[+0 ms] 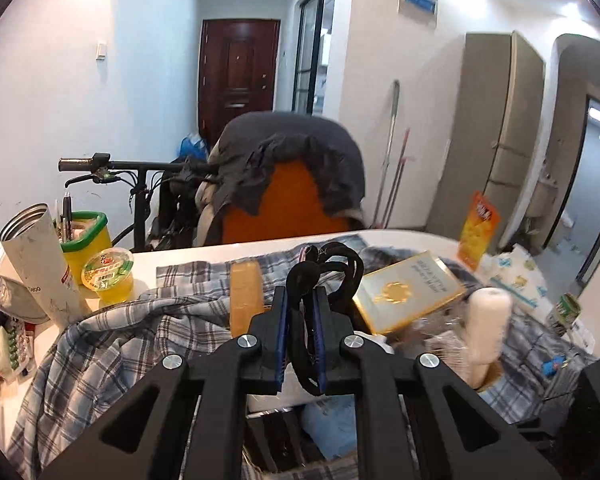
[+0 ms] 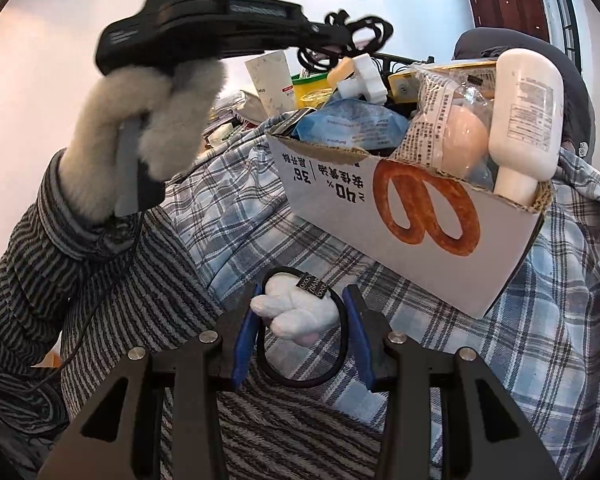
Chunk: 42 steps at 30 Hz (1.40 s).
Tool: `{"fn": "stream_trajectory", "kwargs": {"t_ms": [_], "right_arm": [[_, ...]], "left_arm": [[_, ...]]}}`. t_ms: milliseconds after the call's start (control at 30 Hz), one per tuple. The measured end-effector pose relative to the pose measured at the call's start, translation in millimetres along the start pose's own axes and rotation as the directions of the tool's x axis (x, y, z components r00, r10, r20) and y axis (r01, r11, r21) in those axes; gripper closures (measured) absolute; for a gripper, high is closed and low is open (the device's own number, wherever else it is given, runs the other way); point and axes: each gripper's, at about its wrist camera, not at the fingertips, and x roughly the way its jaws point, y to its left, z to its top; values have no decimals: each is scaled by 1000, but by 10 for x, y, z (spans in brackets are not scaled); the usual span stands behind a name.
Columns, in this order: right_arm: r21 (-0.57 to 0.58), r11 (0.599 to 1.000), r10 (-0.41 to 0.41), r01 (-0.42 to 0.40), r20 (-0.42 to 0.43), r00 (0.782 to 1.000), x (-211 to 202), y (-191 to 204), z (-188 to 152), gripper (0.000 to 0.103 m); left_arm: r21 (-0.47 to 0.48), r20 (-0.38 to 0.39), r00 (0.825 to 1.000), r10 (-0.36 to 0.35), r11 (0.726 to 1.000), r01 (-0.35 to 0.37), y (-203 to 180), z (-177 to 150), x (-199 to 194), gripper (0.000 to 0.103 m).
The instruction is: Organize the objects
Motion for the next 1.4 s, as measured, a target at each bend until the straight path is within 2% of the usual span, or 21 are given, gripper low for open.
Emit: {"fn": "stream_trajectory", "kwargs": {"t_ms": [167,200,267,300,333,367,567,733,900,1033,1100,1133,1267,1333,1400], "right_arm": [[-7,1000,-3,3,-7,1000,18,20,5,62],[-8,1000,-4,4,-8,1000,40,31,8,62],[-7,1000,-7,7,-8,1000,68,31,17,62],[-5,1000,-9,9,-8,1000,71,22,19,62],[-5,1000,-10,10,-8,1000,73,21,22,62],[-5,1000,-11,11,-8,1000,80,24,25,62],[-6,1000,-15,15,0,1000,69,35,17,62],[-4,1000,-17,17,20,1000,6,21,22,62],[-15,1000,-25,26,42,999,-41,39,35,62],[-34,999,-28,31,90,996,-124,86,80,62],[-45,998,-36,41,122,992,-163,121,92,62],[-49,998,-41,49,140,989,-197,131,108,62],[-41,997,-54,64,223,973,-418,148,181,62],[-26,997,-64,74,267,962,-488,155,272,62],[-26,989,-129,143,295,947,-550,199,404,62]], "left_arm": [[10,-36,999,32,999,-31,10,-39,137,90],[14,-45,998,42,999,-41,11,-43,165,86],[20,-53,997,54,998,-53,10,-57,189,63],[22,-41,997,61,998,-60,8,-58,173,37],[25,-6,997,72,997,-72,4,-62,127,20],[28,22,997,77,997,-77,-14,-57,74,18],[12,78,996,32,999,-33,12,-17,-183,18],[9,143,989,19,1000,-20,111,-85,-527,18],[-10,213,976,52,999,-51,345,-321,-858,18],[-84,242,967,76,995,-57,648,-679,-924,17],[-150,211,974,87,987,-56,859,-835,-815,17],[-194,156,984,90,979,-59,978,-834,-735,17],[-318,166,984,69,948,-13,1245,-849,-726,17],[-321,167,983,74,947,-17,1253,-868,-733,17],[-302,162,983,88,953,-35,1203,-887,-726,17]]}}
